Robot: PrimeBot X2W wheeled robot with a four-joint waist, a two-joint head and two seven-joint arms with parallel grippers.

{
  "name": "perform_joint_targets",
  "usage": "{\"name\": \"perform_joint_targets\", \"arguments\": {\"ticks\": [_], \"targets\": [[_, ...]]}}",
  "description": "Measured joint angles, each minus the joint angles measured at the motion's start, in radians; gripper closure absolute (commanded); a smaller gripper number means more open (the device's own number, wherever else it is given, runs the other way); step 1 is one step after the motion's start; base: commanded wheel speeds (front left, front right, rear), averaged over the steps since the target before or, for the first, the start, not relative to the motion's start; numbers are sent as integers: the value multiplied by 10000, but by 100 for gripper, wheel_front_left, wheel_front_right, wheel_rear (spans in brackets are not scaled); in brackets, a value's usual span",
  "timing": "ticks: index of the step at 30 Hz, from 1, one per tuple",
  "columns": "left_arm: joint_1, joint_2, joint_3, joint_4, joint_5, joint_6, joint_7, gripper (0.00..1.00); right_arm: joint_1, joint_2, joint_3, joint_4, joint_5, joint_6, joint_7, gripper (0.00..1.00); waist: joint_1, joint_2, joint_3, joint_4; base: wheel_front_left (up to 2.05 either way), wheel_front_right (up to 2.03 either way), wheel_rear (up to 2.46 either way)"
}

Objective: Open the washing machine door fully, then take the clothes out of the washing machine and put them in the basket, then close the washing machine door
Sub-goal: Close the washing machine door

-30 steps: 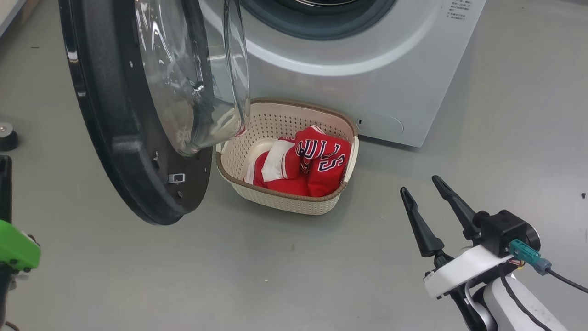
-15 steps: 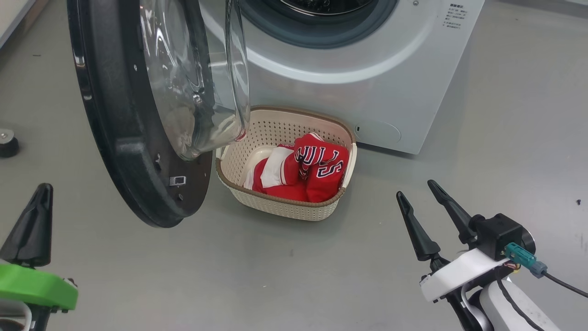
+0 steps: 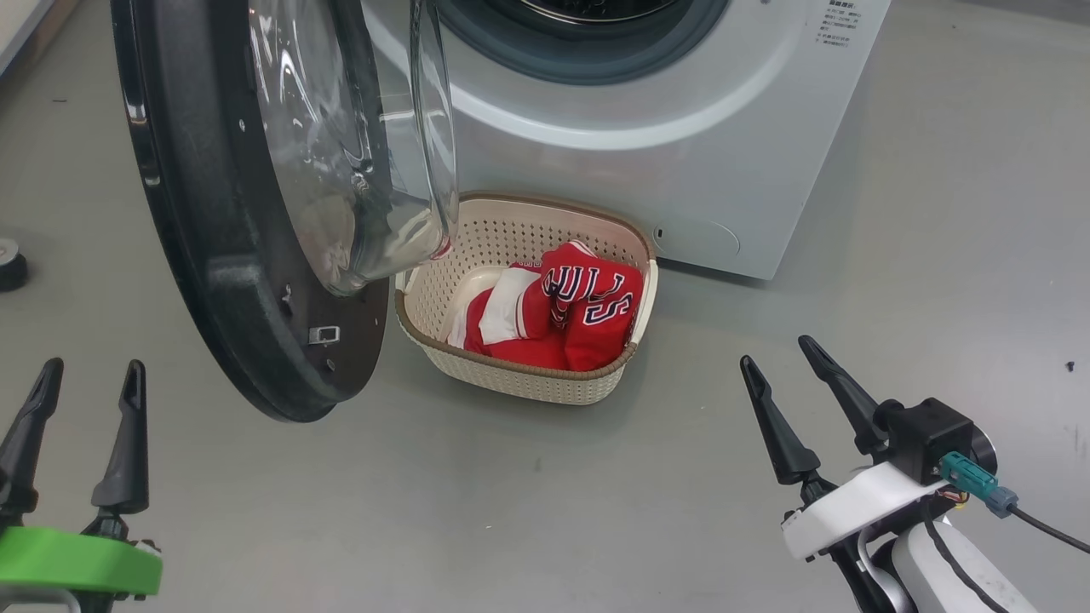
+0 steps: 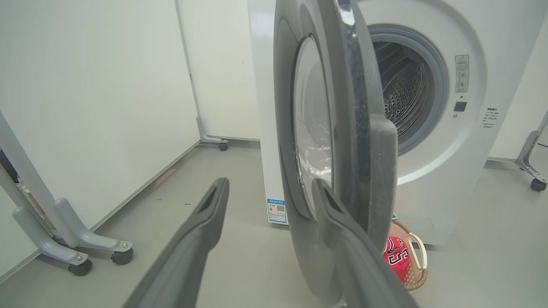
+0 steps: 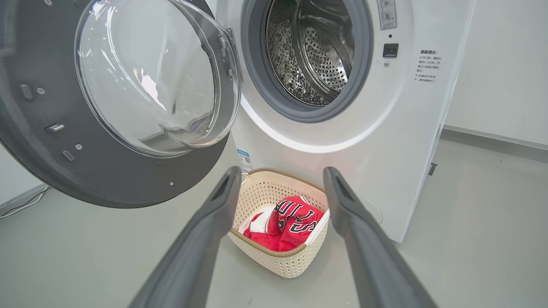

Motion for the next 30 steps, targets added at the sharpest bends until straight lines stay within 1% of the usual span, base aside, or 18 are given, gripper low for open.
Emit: {"name": "perform_joint_targets", "arguments": {"ticks": [10,30], "targets": [[0,4,-127,320,67,-2,-550,0,0,38,-61,-13,0,0,0,0,0,0,47,-32,0,0,0],[-2,33,-433,834,67,-2,-727,0,0,90,-134,-13,-2,0,0,0,0,0,-30,-49,0,0,0]]}}
